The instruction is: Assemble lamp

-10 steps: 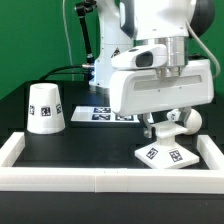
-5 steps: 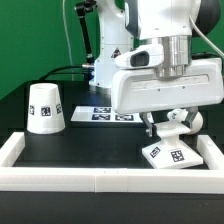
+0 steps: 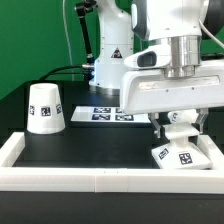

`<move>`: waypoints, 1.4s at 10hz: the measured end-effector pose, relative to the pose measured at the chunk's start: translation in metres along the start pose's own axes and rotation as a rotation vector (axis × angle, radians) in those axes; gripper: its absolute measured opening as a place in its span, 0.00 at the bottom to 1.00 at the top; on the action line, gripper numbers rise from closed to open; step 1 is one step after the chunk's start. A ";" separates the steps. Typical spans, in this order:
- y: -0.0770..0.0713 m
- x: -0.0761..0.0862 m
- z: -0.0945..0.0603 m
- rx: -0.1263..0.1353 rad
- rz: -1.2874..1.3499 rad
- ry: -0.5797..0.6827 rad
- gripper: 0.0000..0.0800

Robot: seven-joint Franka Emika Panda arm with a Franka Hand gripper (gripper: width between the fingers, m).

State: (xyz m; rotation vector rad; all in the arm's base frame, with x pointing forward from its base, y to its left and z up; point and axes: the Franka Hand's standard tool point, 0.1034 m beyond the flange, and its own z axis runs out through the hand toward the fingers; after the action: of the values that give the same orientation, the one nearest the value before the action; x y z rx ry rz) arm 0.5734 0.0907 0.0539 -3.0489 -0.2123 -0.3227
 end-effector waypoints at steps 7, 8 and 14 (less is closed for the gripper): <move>0.003 0.034 0.007 0.002 0.037 0.070 0.67; 0.003 0.034 0.007 0.002 0.037 0.070 0.67; -0.002 0.021 -0.006 0.001 -0.007 0.060 0.87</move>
Offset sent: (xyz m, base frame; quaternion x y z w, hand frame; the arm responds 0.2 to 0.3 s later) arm 0.0288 0.0082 -0.0204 0.0037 0.0079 0.0460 0.9989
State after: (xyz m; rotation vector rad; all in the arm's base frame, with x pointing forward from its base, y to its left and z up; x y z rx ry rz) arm 0.5918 0.0954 0.0643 -3.0329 -0.2196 -0.4140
